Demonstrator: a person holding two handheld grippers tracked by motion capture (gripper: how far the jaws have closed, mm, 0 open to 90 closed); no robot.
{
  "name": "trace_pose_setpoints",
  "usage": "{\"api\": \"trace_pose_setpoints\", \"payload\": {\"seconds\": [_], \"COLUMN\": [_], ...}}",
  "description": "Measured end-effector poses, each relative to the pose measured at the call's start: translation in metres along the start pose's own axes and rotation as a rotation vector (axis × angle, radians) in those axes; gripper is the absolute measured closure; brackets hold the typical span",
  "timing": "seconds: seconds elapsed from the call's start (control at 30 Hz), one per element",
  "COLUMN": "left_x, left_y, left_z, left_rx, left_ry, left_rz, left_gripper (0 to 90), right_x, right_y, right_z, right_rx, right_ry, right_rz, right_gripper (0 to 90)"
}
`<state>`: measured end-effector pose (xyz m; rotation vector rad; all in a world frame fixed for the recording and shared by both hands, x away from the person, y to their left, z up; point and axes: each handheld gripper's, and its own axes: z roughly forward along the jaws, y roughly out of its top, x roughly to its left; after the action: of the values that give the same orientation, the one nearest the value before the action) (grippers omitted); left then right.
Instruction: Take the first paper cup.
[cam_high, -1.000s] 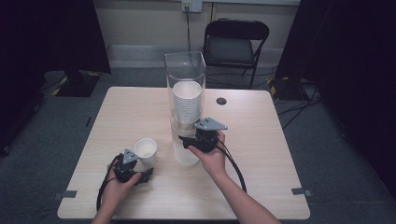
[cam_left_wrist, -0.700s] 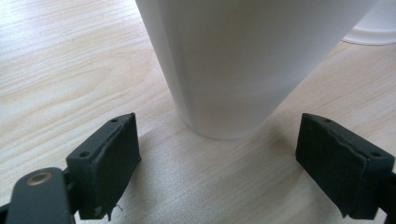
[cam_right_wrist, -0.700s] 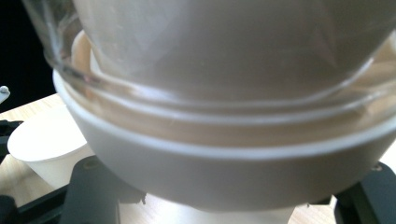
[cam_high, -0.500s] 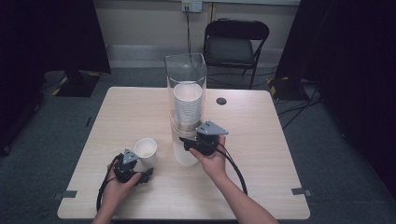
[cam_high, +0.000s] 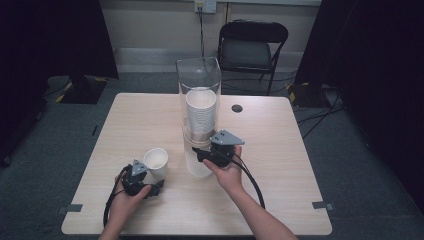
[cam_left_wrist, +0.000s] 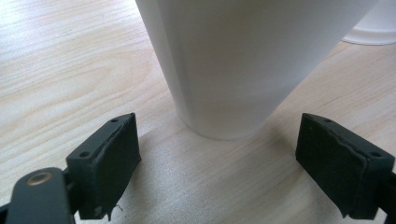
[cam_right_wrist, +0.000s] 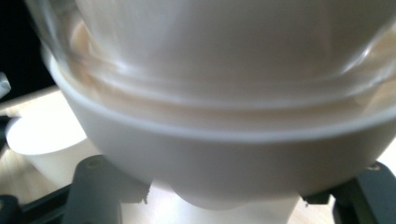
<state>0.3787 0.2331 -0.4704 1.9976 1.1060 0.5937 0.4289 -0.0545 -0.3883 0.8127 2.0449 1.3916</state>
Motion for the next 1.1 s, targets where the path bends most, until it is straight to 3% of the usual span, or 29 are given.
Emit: {"api": "trace_pose_setpoints", "payload": {"seconds": [0.03, 0.07, 0.1, 0.2, 0.27, 0.33, 0.57, 0.83, 0.87, 0.9, 0.97, 1.03, 1.1], "left_x": [0.0, 0.0, 0.0, 0.001, 0.001, 0.001, 0.001, 0.0, 0.0, 0.0, 0.0, 0.0, 0.0], "left_y": [0.0, 0.0, 0.0, 0.0, 0.0, 0.0, 0.0, 0.0, 0.0, 0.0, 0.0, 0.0, 0.0], "left_z": [0.0, 0.0, 0.001, 0.001, 0.001, 0.001, 0.001, 0.001, 0.001, 0.001, 0.001, 0.001, 0.001], "left_rx": [-0.001, 0.002, 0.0, 0.002, 0.002, 0.002, 0.002, 0.002, 0.001, 0.001, 0.002, 0.002, 0.001], "left_ry": [-0.001, -0.001, -0.005, -0.005, -0.005, -0.005, -0.005, -0.005, -0.005, -0.005, -0.005, -0.005, -0.005], "left_rz": [0.0, 0.004, -0.002, 0.005, 0.006, 0.006, 0.006, 0.005, 0.004, 0.004, 0.004, 0.004, 0.003], "left_gripper": [13.3, 13.3, 12.5, 11.9, 11.9, 11.9, 11.9, 11.9, 11.9, 11.9, 11.9, 11.9, 11.9], "right_x": [-0.005, -0.005, -0.001, -0.004, -0.015, -0.018, -0.024, -0.039, -0.047, -0.047, -0.062, -0.065, -0.078], "right_y": [-0.034, -0.034, -0.048, -0.049, -0.049, -0.052, -0.054, -0.054, -0.056, -0.056, -0.061, -0.063, -0.066], "right_z": [0.007, 0.007, 0.004, 0.001, -0.003, -0.004, -0.016, -0.03, -0.034, -0.034, -0.04, -0.041, -0.048], "right_rx": [0.076, 0.076, 0.1, 0.118, 0.157, 0.18, 0.182, 0.168, 0.163, 0.163, 0.171, 0.172, 0.169], "right_ry": [0.003, 0.003, 0.015, 0.025, 0.037, 0.047, 0.044, 0.005, -0.013, -0.013, -0.053, -0.061, -0.094], "right_rz": [0.05, 0.05, 0.042, 0.042, 0.05, 0.028, 0.004, 0.023, 0.05, 0.05, 0.055, 0.065, 0.079], "right_gripper": [37.1, 37.1, 36.8, 36.5, 36.1, 35.9, 35.5, 34.7, 34.5, 34.5, 34.4, 34.4, 34.3]}}
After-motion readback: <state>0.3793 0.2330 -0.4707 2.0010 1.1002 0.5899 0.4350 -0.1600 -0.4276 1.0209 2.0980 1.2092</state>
